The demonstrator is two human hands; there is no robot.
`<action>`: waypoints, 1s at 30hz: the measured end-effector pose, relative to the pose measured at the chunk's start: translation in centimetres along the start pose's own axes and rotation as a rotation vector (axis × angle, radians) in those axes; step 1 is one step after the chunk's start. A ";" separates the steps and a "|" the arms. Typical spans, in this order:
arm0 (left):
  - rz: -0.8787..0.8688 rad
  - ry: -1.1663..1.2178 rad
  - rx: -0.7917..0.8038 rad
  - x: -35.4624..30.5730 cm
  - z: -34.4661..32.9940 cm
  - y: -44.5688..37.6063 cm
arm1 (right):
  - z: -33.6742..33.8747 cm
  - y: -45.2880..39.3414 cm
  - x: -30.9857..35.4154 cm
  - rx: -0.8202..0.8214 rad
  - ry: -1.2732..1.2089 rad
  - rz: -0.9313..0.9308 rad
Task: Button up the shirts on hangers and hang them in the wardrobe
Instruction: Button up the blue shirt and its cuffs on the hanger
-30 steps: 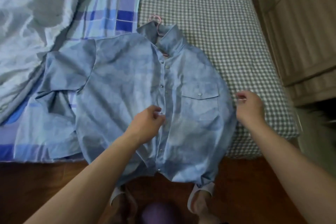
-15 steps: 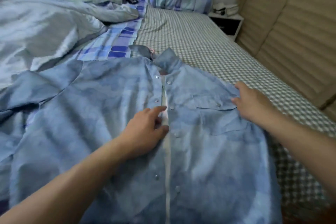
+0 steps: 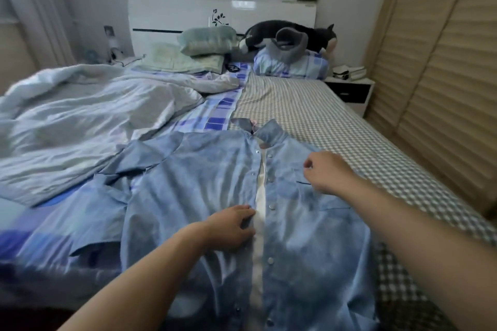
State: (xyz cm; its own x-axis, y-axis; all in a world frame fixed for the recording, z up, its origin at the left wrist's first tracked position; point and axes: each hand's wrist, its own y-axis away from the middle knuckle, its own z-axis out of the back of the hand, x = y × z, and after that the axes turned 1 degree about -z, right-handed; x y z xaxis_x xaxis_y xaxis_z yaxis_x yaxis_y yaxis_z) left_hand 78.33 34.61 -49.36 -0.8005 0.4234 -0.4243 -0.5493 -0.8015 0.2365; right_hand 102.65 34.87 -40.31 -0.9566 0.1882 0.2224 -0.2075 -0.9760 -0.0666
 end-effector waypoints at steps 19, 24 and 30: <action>-0.201 -0.222 -0.520 11.2 12.9 -28.2 | -8.6 -28.6 1.1 -0.076 0.210 0.260; -0.340 -0.095 -0.782 13.7 5.9 -30.7 | -16.7 -25.1 -5.5 -0.493 -0.363 0.035; -0.496 -0.198 -0.755 13.1 6.9 -30.5 | -14.7 -25.4 -4.3 -0.814 -0.469 0.241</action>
State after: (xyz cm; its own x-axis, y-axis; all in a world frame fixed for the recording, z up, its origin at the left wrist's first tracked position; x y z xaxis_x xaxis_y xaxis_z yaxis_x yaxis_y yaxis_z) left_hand 82.91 67.51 -56.13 -0.5798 0.8007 -0.1509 -0.5937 -0.5420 -0.5948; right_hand 109.00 60.43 -53.89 -0.8497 -0.2418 0.4686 -0.2638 -0.5747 -0.7747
